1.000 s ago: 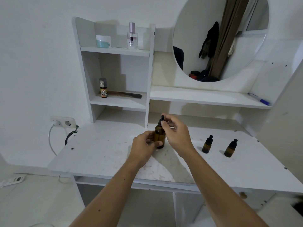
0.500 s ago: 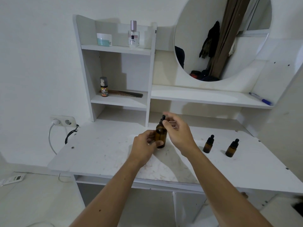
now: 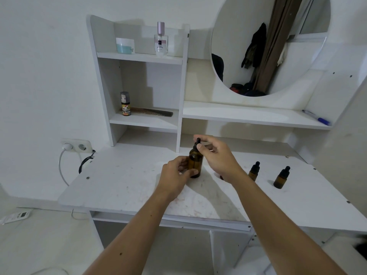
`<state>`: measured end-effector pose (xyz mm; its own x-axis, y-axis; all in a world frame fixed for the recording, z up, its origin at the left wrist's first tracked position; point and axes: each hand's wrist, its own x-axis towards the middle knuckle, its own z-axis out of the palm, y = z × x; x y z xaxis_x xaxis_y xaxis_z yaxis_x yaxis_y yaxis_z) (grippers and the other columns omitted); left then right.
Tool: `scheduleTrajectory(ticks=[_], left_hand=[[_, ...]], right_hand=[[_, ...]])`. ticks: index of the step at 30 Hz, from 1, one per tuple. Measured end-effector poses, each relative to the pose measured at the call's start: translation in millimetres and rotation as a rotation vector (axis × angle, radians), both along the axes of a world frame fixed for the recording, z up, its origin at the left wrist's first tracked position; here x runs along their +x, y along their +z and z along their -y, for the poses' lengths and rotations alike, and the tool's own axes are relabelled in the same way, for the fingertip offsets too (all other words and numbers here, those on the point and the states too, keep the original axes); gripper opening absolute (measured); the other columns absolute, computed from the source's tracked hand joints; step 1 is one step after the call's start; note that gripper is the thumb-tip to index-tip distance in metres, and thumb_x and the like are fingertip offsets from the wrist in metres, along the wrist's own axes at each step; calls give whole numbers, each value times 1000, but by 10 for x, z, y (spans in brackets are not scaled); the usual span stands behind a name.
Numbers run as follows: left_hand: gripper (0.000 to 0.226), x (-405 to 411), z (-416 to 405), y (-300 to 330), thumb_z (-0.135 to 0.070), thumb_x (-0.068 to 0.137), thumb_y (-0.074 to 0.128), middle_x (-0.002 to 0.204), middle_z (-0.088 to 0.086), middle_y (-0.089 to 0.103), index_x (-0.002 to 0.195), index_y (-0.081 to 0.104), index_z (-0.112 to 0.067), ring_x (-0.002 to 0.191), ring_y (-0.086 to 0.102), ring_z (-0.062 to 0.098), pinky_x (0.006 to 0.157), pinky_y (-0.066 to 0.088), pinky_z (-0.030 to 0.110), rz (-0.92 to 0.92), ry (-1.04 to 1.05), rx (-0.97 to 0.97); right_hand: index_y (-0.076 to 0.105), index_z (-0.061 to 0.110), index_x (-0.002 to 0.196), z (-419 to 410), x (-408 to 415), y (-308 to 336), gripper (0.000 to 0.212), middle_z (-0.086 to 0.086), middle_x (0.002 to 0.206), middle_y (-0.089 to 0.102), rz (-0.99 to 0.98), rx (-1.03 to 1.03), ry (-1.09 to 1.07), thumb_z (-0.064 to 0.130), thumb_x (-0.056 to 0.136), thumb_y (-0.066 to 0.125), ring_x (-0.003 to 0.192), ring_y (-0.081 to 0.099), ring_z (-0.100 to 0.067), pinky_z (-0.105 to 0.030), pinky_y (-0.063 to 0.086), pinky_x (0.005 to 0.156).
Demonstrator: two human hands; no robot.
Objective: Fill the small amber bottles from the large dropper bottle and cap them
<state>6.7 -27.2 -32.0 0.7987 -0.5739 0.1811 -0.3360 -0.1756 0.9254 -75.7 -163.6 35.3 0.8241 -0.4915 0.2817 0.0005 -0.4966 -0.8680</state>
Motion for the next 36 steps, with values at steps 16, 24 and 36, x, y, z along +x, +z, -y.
scheduleTrajectory(ticks=[16,24,36], left_hand=[[50,-1,9,-8,-23,89,82,123,-2,73,134,64,-17,113,68,13,107,53,31,50,-1,21],[48,-6,14,-14,-21,88,82,121,-4,75,133,66,-18,112,69,12,107,53,31,54,11,8],[51,-8,17,-26,-21,86,84,120,-5,75,134,66,-19,112,69,10,106,54,32,45,13,-8]], right_hand=[[80,20,109,82,19,14,19,6,98,81,25,55,-9,10,93,80,90,74,-2,-14,58,83],[79,24,98,-65,41,-77,17,10,91,80,102,143,-139,15,87,87,89,75,-5,-23,60,87],[77,19,110,-193,75,-118,22,9,99,79,117,180,-226,19,89,85,97,75,-9,-33,61,99]])
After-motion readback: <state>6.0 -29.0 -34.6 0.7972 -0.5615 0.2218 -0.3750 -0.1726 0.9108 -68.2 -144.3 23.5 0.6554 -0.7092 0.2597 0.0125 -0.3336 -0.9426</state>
